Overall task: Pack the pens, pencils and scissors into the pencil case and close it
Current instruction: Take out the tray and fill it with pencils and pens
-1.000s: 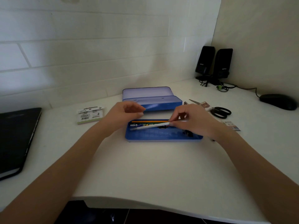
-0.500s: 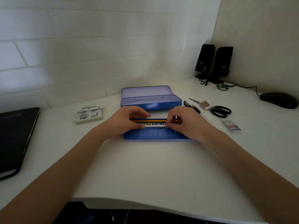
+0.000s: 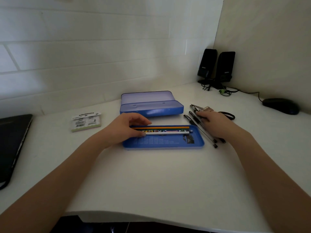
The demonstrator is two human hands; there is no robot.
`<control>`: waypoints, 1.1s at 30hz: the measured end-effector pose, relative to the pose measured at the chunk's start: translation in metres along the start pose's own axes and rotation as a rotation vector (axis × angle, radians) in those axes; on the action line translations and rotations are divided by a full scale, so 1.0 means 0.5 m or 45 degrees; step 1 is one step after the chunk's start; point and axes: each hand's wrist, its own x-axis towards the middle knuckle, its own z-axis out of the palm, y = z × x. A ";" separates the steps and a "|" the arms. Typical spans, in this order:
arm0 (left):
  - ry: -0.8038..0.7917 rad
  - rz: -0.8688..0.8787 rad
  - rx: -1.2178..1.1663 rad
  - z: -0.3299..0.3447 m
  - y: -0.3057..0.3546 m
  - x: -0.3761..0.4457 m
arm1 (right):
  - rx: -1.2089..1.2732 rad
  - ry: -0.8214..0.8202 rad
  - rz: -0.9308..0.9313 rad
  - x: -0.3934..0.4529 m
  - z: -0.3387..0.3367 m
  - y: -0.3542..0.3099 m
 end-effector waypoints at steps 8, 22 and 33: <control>0.005 -0.002 0.042 0.000 -0.001 0.003 | 0.343 0.044 -0.052 -0.006 -0.013 -0.005; -0.013 -0.001 0.043 -0.001 0.001 0.001 | -0.121 0.176 0.236 -0.016 -0.036 -0.004; -0.016 -0.013 0.038 -0.001 0.002 0.001 | -0.212 0.183 0.396 -0.023 -0.035 -0.030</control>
